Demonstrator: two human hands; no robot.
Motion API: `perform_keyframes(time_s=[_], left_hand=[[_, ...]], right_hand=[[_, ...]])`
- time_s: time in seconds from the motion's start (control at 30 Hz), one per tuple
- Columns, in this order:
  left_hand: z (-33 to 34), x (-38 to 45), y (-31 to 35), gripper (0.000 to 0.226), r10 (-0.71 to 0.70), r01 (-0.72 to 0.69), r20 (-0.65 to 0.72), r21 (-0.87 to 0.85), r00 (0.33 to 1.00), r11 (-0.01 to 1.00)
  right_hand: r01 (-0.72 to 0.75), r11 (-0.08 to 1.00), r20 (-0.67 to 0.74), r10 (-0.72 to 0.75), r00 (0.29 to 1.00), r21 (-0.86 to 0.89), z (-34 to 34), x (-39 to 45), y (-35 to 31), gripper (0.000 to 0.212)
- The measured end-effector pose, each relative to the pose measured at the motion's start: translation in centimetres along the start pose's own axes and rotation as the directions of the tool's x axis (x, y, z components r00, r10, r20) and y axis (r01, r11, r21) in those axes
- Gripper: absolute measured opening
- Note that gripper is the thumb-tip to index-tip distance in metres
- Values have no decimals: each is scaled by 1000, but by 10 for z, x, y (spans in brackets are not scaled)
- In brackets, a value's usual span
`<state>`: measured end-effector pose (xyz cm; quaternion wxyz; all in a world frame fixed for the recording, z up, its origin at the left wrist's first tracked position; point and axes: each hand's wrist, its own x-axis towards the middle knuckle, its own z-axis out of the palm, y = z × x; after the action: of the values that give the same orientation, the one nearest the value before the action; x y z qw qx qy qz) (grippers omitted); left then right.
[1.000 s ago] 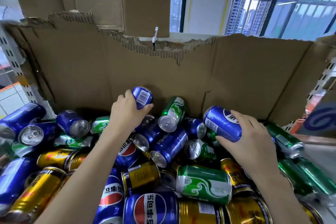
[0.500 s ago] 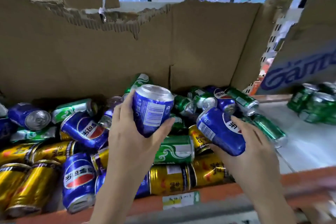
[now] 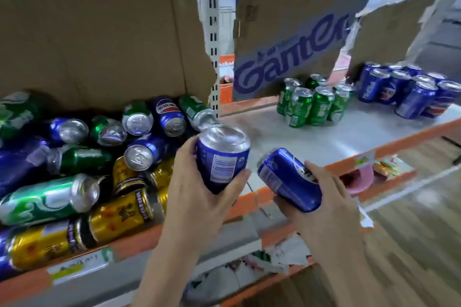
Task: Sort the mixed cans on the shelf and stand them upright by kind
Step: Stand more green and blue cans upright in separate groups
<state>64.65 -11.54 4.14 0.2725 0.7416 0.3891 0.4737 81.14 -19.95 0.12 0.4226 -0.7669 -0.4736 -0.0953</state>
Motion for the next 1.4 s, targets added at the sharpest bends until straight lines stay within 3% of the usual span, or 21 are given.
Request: perform_keyframes(time_s=[0.2, 0.47, 0.57, 0.9, 1.03, 1.27, 1.4], left_hand=[[94, -23, 37, 72, -25, 23, 96, 22, 995, 1000], [173, -10, 58, 72, -47, 46, 195, 9, 980, 999], [203, 8, 61, 81, -46, 41, 226, 24, 973, 999], [311, 99, 52, 72, 18, -78, 342, 161, 940, 984], [352, 130, 49, 72, 15, -74, 394, 135, 919, 988], [413, 161, 51, 78, -20, -28, 404, 114, 915, 993], [450, 168, 59, 75, -77, 32, 337, 136, 938, 990]], right_hand=[[-48, 999, 21, 48, 999, 12, -58, 7, 86, 74], [-81, 996, 26, 82, 996, -25, -81, 39, 149, 71], [-78, 997, 7, 78, 997, -17, -81, 61, 173, 70], [-111, 982, 32, 117, 993, -151, -68, 178, 252, 69], [-151, 976, -14, 151, 988, -155, -67, 216, 277, 73], [-151, 980, 15, 154, 988, -131, -68, 277, 329, 71], [-22, 977, 115, 47, 992, -210, -63, 323, 365, 75]])
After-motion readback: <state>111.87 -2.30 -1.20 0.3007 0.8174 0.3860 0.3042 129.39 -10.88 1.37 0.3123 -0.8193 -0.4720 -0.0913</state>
